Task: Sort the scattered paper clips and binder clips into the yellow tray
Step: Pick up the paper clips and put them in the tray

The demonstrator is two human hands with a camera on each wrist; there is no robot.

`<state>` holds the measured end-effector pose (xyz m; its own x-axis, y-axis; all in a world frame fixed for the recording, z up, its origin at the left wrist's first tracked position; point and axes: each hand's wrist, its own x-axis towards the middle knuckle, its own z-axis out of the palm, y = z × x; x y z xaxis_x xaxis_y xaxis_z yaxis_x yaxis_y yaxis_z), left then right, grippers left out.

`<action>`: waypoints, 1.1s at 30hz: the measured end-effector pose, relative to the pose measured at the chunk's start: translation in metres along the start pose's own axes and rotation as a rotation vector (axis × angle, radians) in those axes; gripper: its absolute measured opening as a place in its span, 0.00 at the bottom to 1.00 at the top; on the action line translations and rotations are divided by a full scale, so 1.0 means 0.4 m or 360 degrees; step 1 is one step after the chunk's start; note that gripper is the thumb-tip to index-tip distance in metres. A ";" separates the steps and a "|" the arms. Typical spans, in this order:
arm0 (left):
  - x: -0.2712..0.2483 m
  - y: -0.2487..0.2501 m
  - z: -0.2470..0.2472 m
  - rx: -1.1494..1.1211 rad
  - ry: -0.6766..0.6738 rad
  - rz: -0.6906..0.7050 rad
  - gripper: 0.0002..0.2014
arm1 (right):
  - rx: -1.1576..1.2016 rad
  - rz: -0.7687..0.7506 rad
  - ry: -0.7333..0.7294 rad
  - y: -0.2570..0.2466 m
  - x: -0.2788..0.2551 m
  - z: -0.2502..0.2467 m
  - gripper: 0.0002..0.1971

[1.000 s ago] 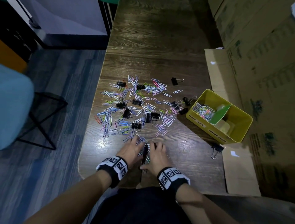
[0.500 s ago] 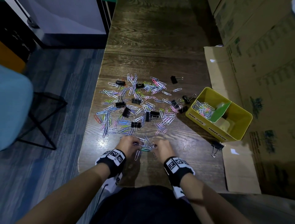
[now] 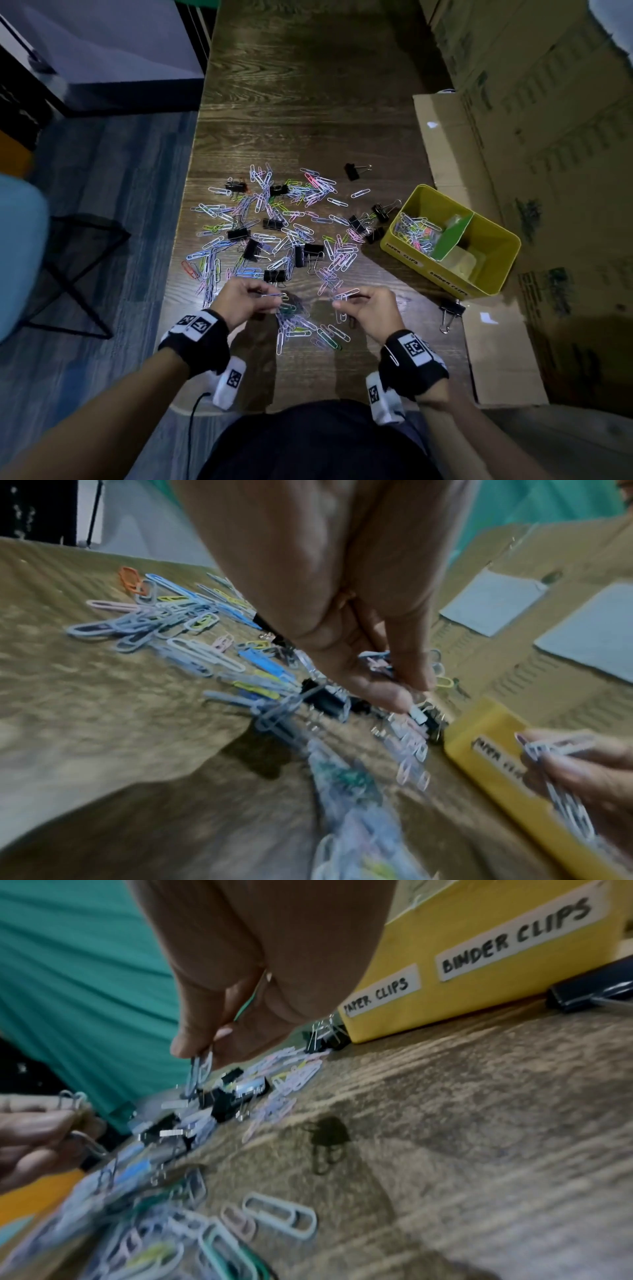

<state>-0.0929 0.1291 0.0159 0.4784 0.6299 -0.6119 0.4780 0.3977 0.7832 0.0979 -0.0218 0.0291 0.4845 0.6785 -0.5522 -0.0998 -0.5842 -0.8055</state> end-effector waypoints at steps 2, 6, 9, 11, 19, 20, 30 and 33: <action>-0.006 0.067 0.024 -0.0156 -0.0067 0.0007 0.10 | 0.0111 -0.0024 0.0073 -0.014 -0.005 -0.032 0.05; 0.003 0.223 0.101 -0.0233 -0.0296 0.0056 0.06 | 0.0326 -0.0156 0.0174 -0.073 -0.021 -0.106 0.08; 0.042 0.331 0.200 -0.0335 -0.0439 0.0126 0.05 | 0.0494 -0.0306 0.0310 -0.120 -0.010 -0.169 0.11; 0.071 0.390 0.282 -0.0486 -0.0528 0.0147 0.06 | 0.0566 -0.0404 0.0444 -0.148 0.003 -0.212 0.11; 0.205 0.418 0.555 -0.0750 -0.0476 -0.0115 0.02 | 0.0607 -0.0589 0.0909 -0.195 0.083 -0.393 0.13; 0.217 0.406 0.572 -0.0677 -0.0453 -0.0140 0.02 | 0.0549 -0.0574 0.0927 -0.193 0.095 -0.408 0.12; 0.242 0.425 0.511 0.0179 -0.0468 0.0026 0.07 | -0.0455 -0.0337 0.0732 -0.178 0.223 -0.408 0.08; 0.199 0.421 0.413 0.0314 -0.0445 0.0176 0.07 | -0.0823 -0.0139 0.0422 -0.167 0.246 -0.374 0.18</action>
<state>0.1474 0.1360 0.0806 0.7055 0.4440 -0.5524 0.5318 0.1837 0.8267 0.2823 0.0174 0.0606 0.6793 0.6383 -0.3620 0.3550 -0.7176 -0.5992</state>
